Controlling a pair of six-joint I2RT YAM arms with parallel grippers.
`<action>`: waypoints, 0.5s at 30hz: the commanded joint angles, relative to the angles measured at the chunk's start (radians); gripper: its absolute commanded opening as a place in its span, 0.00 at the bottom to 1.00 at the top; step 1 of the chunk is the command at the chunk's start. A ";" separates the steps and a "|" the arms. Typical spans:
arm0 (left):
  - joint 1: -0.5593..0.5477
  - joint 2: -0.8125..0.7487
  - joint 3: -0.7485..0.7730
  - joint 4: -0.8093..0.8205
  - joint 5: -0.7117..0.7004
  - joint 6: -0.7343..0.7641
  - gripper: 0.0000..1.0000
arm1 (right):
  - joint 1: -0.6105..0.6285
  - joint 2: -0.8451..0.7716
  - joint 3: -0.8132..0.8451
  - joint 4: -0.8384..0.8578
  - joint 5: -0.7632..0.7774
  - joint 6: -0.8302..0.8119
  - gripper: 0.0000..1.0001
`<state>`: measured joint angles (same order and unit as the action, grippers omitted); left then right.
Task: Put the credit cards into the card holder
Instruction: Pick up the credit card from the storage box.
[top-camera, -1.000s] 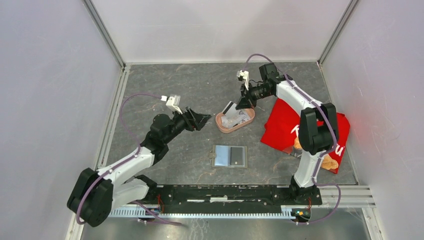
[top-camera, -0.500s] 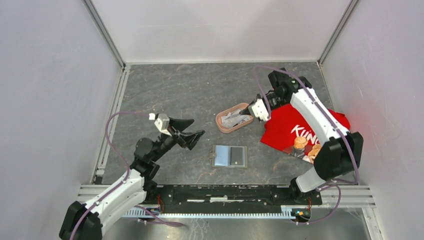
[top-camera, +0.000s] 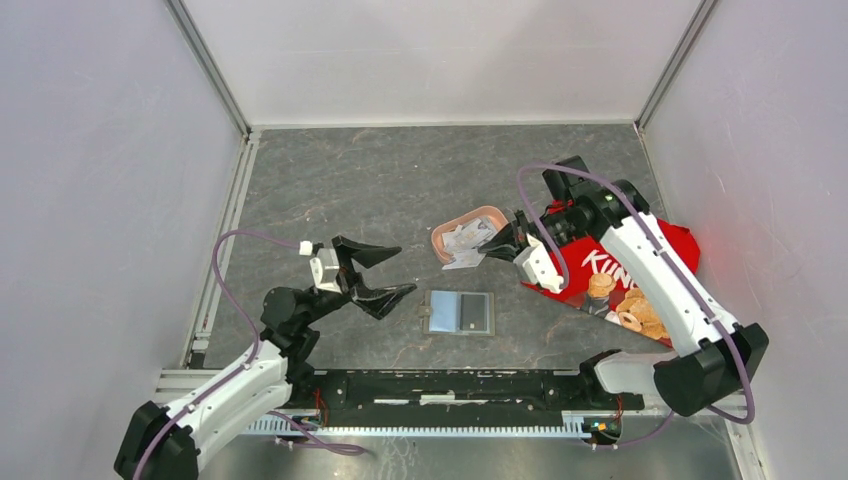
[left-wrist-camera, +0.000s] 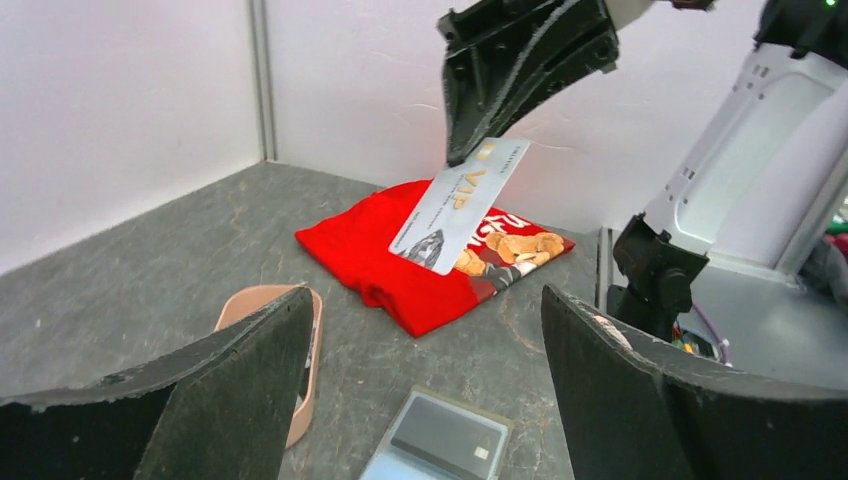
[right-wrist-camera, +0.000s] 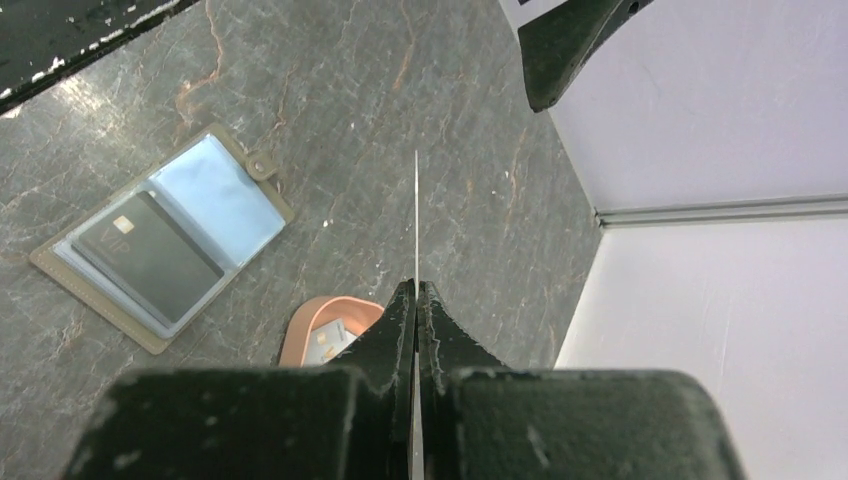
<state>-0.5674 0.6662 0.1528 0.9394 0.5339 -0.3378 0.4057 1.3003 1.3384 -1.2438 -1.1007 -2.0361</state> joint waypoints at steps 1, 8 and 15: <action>-0.052 -0.022 0.091 -0.054 0.079 0.176 0.89 | 0.023 -0.049 0.003 -0.014 -0.058 0.021 0.00; -0.187 -0.063 0.212 -0.408 0.034 0.478 0.88 | 0.054 -0.099 0.029 -0.017 -0.131 0.144 0.00; -0.303 -0.054 0.296 -0.561 -0.049 0.669 0.86 | 0.060 -0.164 0.039 -0.017 -0.185 0.275 0.00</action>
<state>-0.8272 0.5995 0.3828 0.4866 0.5396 0.1406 0.4625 1.1839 1.3434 -1.2472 -1.2133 -1.8587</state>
